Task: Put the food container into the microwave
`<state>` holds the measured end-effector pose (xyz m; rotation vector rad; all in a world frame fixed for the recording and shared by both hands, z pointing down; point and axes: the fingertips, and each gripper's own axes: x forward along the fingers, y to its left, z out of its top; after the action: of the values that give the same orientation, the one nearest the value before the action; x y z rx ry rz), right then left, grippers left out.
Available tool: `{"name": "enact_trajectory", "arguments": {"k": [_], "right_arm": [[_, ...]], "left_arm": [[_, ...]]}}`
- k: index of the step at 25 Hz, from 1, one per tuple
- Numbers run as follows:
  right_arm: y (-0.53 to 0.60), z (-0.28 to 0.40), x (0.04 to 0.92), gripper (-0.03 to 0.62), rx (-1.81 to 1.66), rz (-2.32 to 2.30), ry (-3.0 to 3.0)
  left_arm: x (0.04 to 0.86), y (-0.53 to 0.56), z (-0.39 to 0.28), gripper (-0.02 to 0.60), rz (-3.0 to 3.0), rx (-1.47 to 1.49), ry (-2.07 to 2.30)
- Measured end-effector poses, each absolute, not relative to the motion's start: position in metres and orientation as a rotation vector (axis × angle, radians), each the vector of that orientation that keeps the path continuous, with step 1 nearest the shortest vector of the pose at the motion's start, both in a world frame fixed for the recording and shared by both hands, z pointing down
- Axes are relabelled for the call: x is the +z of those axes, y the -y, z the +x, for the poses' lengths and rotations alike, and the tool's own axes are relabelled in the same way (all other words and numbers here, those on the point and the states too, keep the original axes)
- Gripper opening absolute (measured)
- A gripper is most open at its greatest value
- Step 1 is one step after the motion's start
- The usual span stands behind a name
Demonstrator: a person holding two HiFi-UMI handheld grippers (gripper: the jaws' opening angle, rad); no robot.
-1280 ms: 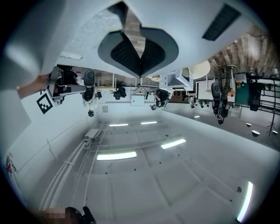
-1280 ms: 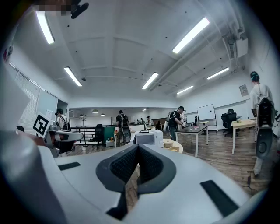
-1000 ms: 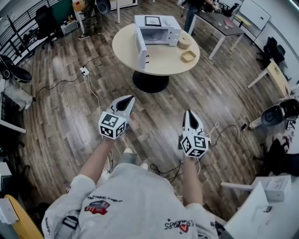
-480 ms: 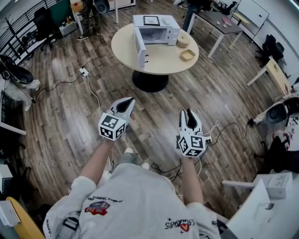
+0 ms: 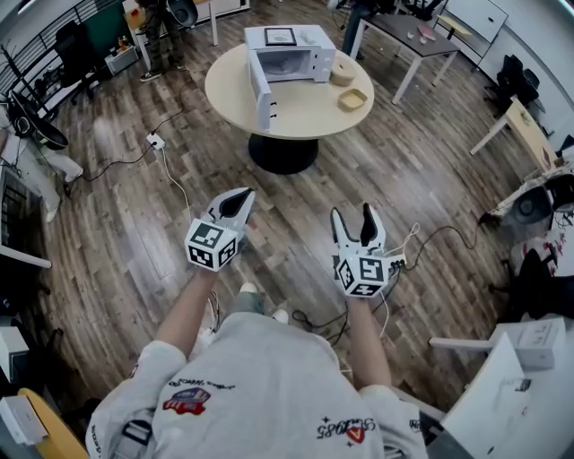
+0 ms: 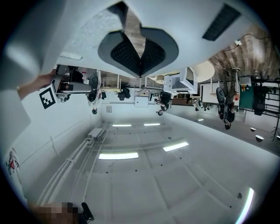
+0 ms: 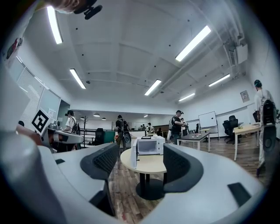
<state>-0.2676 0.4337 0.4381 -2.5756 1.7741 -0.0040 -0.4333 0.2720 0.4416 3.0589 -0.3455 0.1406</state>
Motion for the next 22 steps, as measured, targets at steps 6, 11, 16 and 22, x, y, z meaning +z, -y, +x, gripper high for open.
{"name": "enact_trajectory", "arguments": {"k": [6,11,16,22], "right_arm": [[-0.436,-0.263,0.439,0.374,-0.002,-2.58,-1.764],[-0.446,-0.261,0.44,0.376,-0.001,-2.586,-1.763],[-0.45,-0.253,0.446,0.38,-0.001,-2.591,-1.743],[-0.448,-0.231,0.449,0.38,-0.02,-2.612,-1.721]], "left_arm": [[0.441,-0.275,-0.426,0.005,3.053,0.147,0.337],[0.443,-0.284,-0.422,0.005,3.047,0.151,0.332],[0.449,-0.286,-0.413,0.005,3.051,0.168,0.317],[0.451,-0.278,-0.382,0.005,3.048,0.168,0.293]]}}
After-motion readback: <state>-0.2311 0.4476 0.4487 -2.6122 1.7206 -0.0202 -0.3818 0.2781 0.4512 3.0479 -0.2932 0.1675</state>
